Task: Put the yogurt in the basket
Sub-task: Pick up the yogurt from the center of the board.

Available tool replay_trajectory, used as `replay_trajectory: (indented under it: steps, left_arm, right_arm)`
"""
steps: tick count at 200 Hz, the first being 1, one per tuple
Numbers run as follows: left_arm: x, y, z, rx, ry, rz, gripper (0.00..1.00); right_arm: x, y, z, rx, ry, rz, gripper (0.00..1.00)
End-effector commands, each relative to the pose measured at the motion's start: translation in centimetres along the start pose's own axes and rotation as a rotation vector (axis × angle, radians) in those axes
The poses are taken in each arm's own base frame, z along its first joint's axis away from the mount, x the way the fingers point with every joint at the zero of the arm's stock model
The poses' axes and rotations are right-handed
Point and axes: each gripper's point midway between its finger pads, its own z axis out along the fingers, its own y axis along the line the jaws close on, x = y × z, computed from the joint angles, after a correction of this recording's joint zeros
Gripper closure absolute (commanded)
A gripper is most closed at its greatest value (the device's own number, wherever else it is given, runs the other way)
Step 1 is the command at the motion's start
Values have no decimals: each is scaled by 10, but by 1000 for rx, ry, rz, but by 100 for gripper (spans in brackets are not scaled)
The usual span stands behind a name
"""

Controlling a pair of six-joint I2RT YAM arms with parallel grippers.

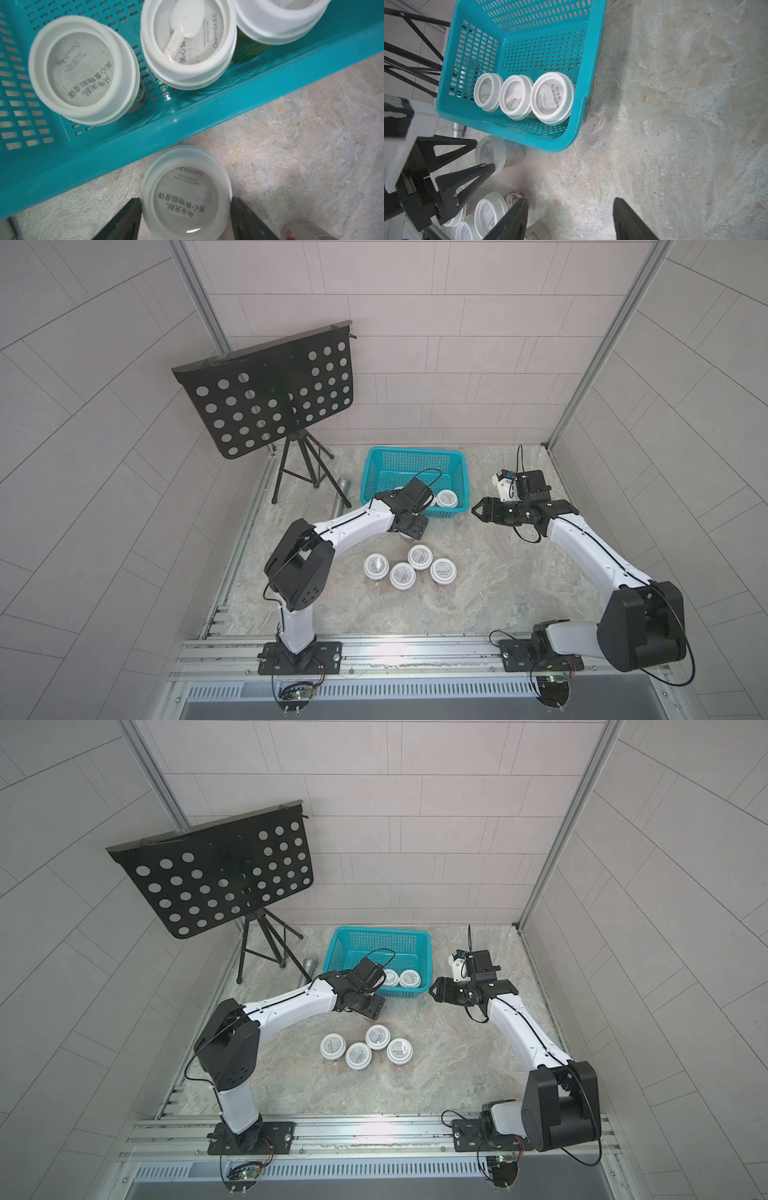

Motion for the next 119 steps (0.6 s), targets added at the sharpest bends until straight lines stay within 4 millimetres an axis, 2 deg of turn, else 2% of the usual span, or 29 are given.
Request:
replay_trajectory:
  steps: [1, 119]
  left_arm:
    - [0, 2, 5, -30, 13, 11, 29]
    - [13, 8, 18, -61, 48, 12, 27]
  right_arm:
    - [4, -3, 1, 5, 8, 5, 31]
    - [9, -5, 5, 5, 18, 13, 31]
